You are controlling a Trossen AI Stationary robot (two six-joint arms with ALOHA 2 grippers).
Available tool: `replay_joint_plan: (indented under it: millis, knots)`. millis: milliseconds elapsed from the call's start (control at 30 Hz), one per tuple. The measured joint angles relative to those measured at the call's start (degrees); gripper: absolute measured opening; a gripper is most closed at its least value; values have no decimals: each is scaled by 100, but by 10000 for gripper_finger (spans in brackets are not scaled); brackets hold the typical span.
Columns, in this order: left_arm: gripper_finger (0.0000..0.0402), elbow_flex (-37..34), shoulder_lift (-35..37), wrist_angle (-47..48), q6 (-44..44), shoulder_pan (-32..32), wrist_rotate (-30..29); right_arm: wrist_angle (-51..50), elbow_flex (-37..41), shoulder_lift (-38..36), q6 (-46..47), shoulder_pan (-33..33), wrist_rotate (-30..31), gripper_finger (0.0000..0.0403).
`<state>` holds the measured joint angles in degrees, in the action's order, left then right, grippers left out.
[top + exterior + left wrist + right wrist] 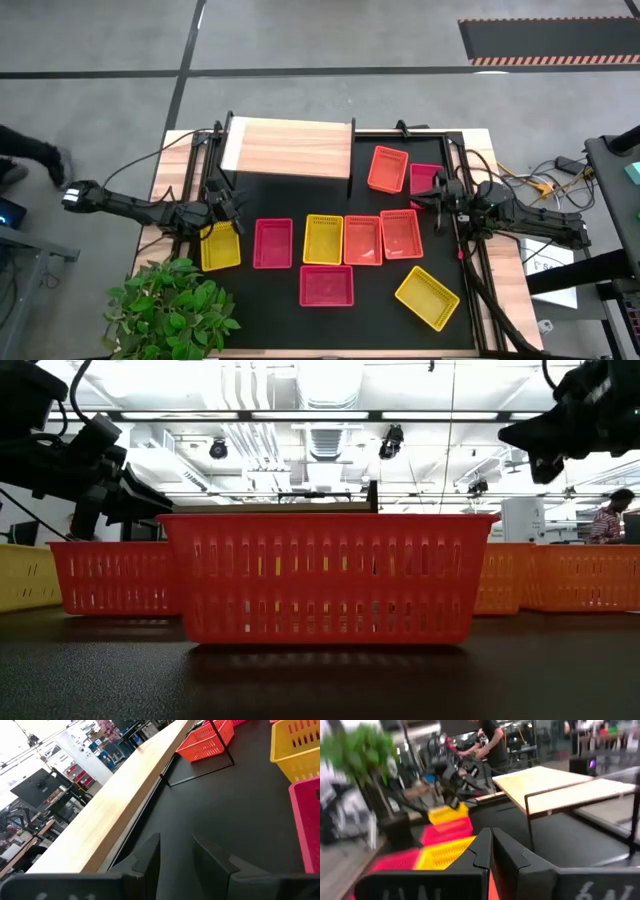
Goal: Stack baskets on shelf by color
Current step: Put the middle yellow bin on the shelf
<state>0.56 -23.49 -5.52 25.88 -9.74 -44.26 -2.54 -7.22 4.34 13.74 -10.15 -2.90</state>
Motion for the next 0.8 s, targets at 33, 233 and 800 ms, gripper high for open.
replay_joint_plan:
  millis: [33, 233, 800]
  knots:
    - [94, 0, -1, 0, -4, 0, 28, 10, -2, 0, 93, 0, 40, 9]
    - [94, 0, -2, -4, -193, 0, 163, -19, 0, 50, 216, 0, 51, 9]
    - [94, 0, 0, -2209, -3308, 0, 1328, 2671, 643, 873, -238, 552, 199, 9]
